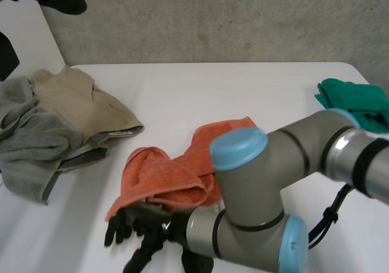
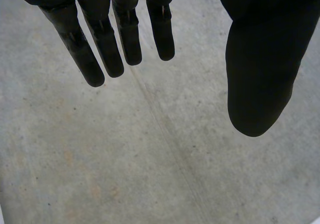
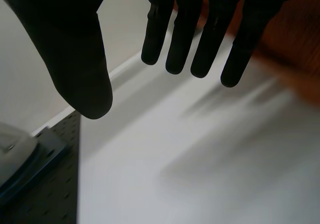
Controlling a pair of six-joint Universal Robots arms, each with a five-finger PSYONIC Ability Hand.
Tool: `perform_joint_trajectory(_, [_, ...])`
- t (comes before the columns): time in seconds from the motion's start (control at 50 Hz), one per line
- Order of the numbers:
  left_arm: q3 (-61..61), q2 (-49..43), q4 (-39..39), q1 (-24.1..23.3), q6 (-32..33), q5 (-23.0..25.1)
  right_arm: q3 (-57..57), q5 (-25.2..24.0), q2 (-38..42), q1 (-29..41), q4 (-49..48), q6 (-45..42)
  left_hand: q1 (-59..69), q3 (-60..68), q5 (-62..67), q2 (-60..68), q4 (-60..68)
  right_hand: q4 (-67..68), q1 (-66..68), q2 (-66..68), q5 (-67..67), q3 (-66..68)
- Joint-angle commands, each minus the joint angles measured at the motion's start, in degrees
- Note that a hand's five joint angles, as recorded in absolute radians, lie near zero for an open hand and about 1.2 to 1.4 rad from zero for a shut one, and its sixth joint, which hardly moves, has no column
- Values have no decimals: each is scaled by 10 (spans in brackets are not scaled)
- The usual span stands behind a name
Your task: Fold the laundry.
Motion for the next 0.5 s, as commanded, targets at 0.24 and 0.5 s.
perform_joint_trajectory(0.24, [-17, -88, -94, 32, 3, 6, -76, 125, -120, -151, 121, -266, -22, -22, -9, -21, -14, -12, -12, -11, -12, -13])
perform_joint_trajectory(0.5, [-116, -153, -100, 1, 25, -5, -84, 147, -156, -261, 114, -372, -76, -76, -63, -75, -68, -69, -69, -69, -69, -70])
